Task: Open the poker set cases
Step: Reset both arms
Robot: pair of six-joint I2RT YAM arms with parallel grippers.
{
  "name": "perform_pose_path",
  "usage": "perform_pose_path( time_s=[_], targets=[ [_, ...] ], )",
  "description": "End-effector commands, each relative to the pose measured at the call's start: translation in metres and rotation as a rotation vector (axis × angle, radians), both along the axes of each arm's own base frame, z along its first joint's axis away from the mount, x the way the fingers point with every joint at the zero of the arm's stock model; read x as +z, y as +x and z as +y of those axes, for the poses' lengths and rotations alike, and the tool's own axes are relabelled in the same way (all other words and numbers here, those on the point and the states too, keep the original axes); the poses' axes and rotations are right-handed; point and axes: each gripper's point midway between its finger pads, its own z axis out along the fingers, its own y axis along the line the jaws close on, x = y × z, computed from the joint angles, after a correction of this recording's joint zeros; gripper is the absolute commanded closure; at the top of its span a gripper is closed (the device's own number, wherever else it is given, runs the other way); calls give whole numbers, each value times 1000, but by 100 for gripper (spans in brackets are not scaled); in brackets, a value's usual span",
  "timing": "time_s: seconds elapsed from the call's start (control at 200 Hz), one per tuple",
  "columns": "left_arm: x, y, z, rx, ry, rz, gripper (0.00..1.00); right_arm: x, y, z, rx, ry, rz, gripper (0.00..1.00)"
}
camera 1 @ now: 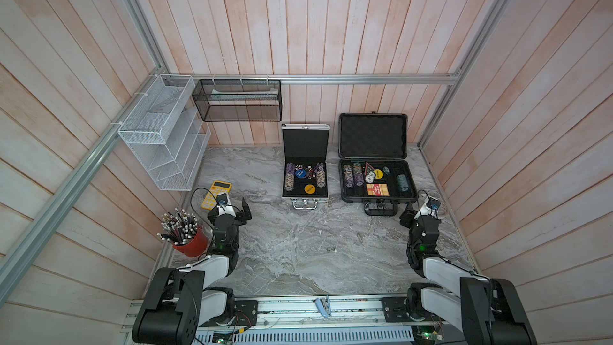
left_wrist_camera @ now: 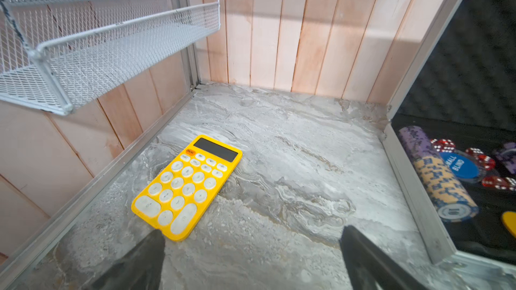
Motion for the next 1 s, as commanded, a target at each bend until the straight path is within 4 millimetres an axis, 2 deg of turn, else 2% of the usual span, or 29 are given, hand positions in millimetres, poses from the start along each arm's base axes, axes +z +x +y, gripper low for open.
perform_pose_path(
  time_s=[0.0,0.18,0.255,0.29,0.395,0.57,0.74,0.81,0.84,0.995],
  targets=[
    [25,12,3,-28,9,-110,0,26,3,-1,7,-21,-131,36],
    [-1,30,8,-64,-39,-85,0,34,13,3,61,-46,-178,35],
    [1,38,0,-108,-31,-76,0,33,24,4,97,-22,-187,35],
    [-5,39,-1,-112,-36,-41,0,27,34,8,140,-19,-152,35],
    [-1,39,-2,-122,-35,-69,0,19,52,21,230,-28,-97,37],
    [-3,41,-3,-125,-37,-52,0,19,55,37,327,-55,-103,36],
    [-3,41,-3,-120,-35,-54,0,19,52,54,388,-109,-119,29],
    [-4,41,-3,-119,-35,-51,0,11,49,55,373,-124,-119,28],
    [-3,41,-3,-118,-35,-54,0,15,47,56,374,-141,-151,26],
    [-3,41,-3,-122,-7,-48,0,9,54,56,341,-149,-97,25]
  ],
)
